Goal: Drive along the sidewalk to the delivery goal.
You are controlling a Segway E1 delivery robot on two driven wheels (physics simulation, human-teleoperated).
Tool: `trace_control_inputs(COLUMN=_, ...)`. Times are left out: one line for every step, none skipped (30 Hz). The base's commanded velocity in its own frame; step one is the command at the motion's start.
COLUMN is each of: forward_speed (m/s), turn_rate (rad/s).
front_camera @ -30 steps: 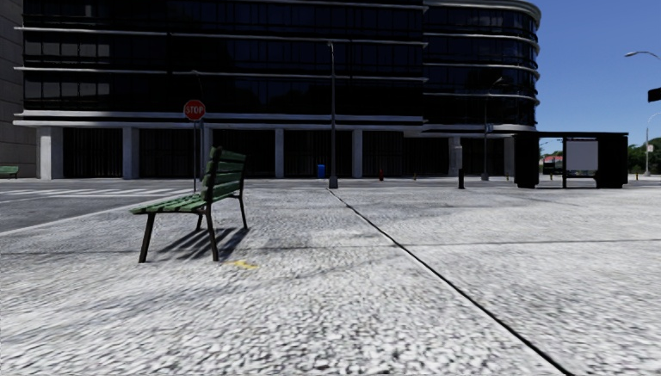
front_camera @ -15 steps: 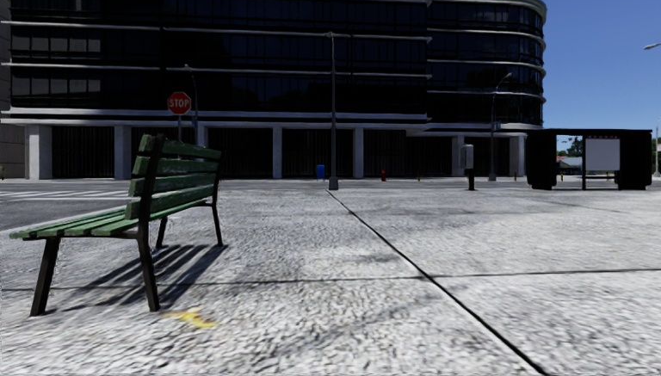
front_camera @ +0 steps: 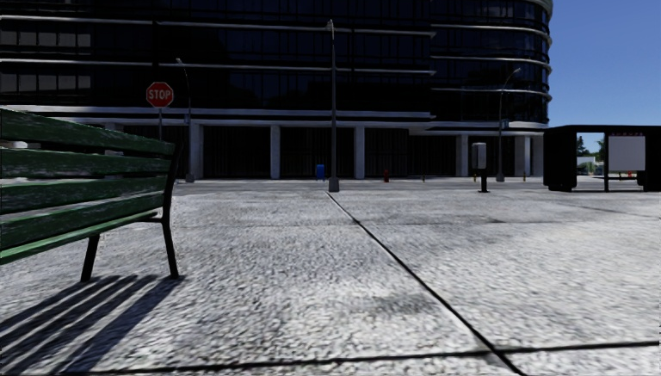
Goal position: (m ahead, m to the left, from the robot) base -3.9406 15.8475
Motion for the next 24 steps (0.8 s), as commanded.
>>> trace_control_inputs(forward_speed=2.00, turn_rate=0.00)
trace_control_inputs(forward_speed=2.00, turn_rate=0.00)
trace_control_inputs(forward_speed=2.00, turn_rate=0.00)
trace_control_inputs(forward_speed=2.00, turn_rate=0.00)
trace_control_inputs(forward_speed=2.00, turn_rate=0.00)
trace_control_inputs(forward_speed=2.00, turn_rate=0.00)
trace_control_inputs(forward_speed=2.00, turn_rate=0.00)
trace_control_inputs(forward_speed=2.00, turn_rate=0.00)
trace_control_inputs(forward_speed=2.00, turn_rate=0.00)
trace_control_inputs(forward_speed=2.00, turn_rate=0.00)
trace_control_inputs(forward_speed=2.00, turn_rate=0.00)
trace_control_inputs(forward_speed=2.00, turn_rate=0.00)
trace_control_inputs(forward_speed=2.00, turn_rate=0.00)
trace_control_inputs(forward_speed=2.00, turn_rate=0.00)
trace_control_inputs(forward_speed=2.00, turn_rate=0.00)
trace_control_inputs(forward_speed=2.00, turn_rate=0.00)
trace_control_inputs(forward_speed=2.00, turn_rate=0.00)
trace_control_inputs(forward_speed=2.00, turn_rate=0.00)
trace_control_inputs(forward_speed=2.00, turn_rate=0.00)
trace_control_inputs(forward_speed=2.00, turn_rate=0.00)
trace_control_inputs(forward_speed=2.00, turn_rate=0.00)
trace_control_inputs(forward_speed=2.00, turn_rate=0.19)
trace_control_inputs(forward_speed=2.00, turn_rate=0.42)
trace_control_inputs(forward_speed=2.00, turn_rate=0.26)
